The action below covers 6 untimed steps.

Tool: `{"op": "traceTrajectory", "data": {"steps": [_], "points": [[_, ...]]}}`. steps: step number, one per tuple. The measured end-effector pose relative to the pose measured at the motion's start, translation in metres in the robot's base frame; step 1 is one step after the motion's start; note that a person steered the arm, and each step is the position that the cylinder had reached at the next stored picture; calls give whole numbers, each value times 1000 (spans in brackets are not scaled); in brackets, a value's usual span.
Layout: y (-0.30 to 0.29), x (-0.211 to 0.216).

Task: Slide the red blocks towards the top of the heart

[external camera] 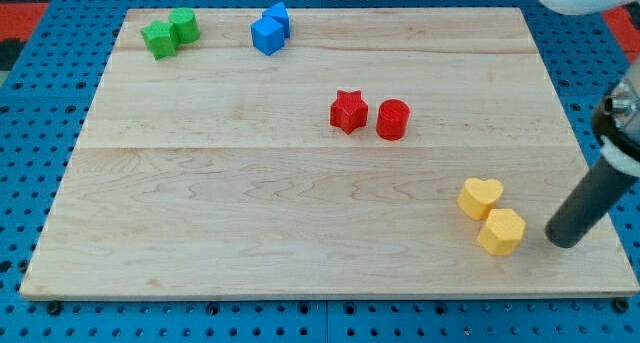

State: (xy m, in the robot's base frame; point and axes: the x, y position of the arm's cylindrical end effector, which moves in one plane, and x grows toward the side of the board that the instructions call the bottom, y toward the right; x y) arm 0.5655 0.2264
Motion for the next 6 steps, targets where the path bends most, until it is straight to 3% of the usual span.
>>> {"op": "traceTrajectory", "data": {"steps": [2, 3, 4, 6], "points": [[-28, 0], [21, -10], [23, -78], [-94, -219]]}}
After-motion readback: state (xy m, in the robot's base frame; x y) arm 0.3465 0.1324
